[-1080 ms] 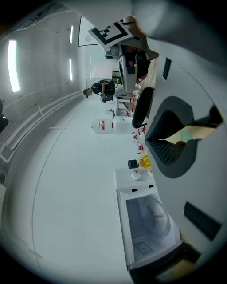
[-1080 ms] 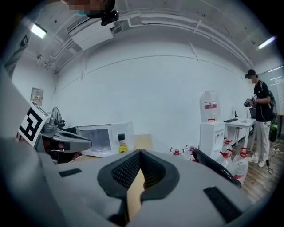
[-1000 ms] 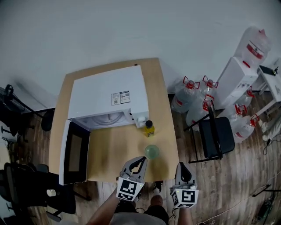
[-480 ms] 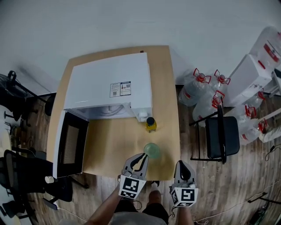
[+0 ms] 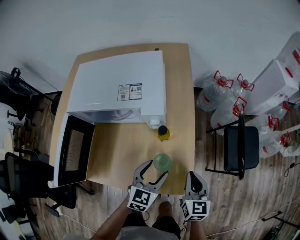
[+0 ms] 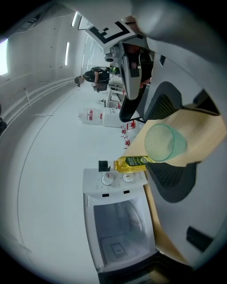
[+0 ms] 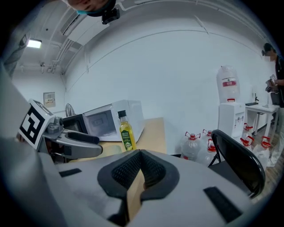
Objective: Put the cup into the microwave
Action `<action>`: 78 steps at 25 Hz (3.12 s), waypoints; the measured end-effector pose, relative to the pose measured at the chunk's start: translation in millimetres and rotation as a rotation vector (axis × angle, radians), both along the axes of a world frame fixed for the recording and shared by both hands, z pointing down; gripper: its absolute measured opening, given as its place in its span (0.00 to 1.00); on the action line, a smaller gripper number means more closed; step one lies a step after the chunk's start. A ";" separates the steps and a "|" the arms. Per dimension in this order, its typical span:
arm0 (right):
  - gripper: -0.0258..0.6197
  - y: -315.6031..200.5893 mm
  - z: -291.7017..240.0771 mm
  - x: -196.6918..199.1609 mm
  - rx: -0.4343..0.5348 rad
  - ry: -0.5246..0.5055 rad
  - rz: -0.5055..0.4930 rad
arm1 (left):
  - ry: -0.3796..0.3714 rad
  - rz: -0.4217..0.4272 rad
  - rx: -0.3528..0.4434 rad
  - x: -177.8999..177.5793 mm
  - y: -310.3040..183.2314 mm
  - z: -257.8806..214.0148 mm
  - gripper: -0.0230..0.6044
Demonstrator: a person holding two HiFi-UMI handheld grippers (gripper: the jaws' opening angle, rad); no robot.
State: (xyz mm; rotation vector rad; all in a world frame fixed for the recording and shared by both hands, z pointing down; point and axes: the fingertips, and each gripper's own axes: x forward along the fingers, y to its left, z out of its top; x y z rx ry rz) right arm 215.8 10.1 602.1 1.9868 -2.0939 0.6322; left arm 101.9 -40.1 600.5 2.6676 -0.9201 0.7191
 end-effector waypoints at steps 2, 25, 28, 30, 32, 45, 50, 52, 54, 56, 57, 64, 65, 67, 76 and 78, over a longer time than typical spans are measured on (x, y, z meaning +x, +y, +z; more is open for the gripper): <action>0.07 -1.9 4.3 2.7 -0.008 -0.003 -0.005 | -0.013 0.006 -0.004 3.6 0.2 6.0 0.56; 0.07 -22.0 42.9 22.2 -0.072 -0.044 -0.051 | -0.075 -0.050 -0.009 20.7 -19.6 43.0 0.62; 0.07 -23.2 44.2 22.6 -0.075 -0.050 -0.051 | -0.072 -0.045 0.000 21.2 -20.5 42.7 0.62; 0.07 -24.4 44.7 23.0 -0.077 -0.052 -0.050 | -0.070 -0.031 0.000 21.8 -20.7 42.6 0.62; 0.07 -25.7 44.7 22.7 -0.076 -0.054 -0.049 | -0.070 -0.026 0.001 21.9 -21.7 42.6 0.62; 0.07 -34.8 30.7 16.0 -0.051 -0.043 -0.058 | -0.068 -0.060 0.025 12.7 -34.6 33.1 0.62; 0.07 -41.4 13.6 11.0 -0.017 -0.024 -0.084 | -0.051 -0.089 0.047 4.8 -39.3 16.0 0.62; 0.07 -44.0 4.6 8.0 -0.002 -0.014 -0.097 | -0.044 -0.103 0.059 0.2 -40.6 7.2 0.62; 0.07 -46.9 -5.6 5.4 0.016 -0.005 -0.112 | -0.036 -0.120 0.077 -4.5 -43.0 -4.9 0.62; 0.07 -50.4 -16.7 2.3 0.039 0.005 -0.131 | -0.027 -0.141 0.094 -9.4 -45.2 -17.1 0.62; 0.07 -52.4 -22.5 0.5 0.051 0.009 -0.140 | -0.023 -0.151 0.102 -12.0 -46.2 -23.0 0.62; 0.07 -62.7 -60.1 -19.1 0.123 0.026 -0.205 | -0.007 -0.238 0.158 -35.7 -50.4 -60.9 0.62; 0.07 -64.0 -64.1 -23.0 0.133 0.027 -0.218 | -0.004 -0.252 0.167 -39.4 -50.8 -65.5 0.62; 0.07 -66.9 -70.8 -31.6 0.151 0.027 -0.244 | 0.001 -0.278 0.183 -46.7 -51.2 -73.3 0.62; 0.07 -82.8 -91.2 -78.0 0.210 0.018 -0.347 | 0.010 -0.394 0.212 -93.2 -55.4 -93.6 0.62; 0.07 -86.5 -94.6 -87.9 0.218 0.016 -0.369 | 0.006 -0.417 0.220 -103.7 -57.1 -97.3 0.62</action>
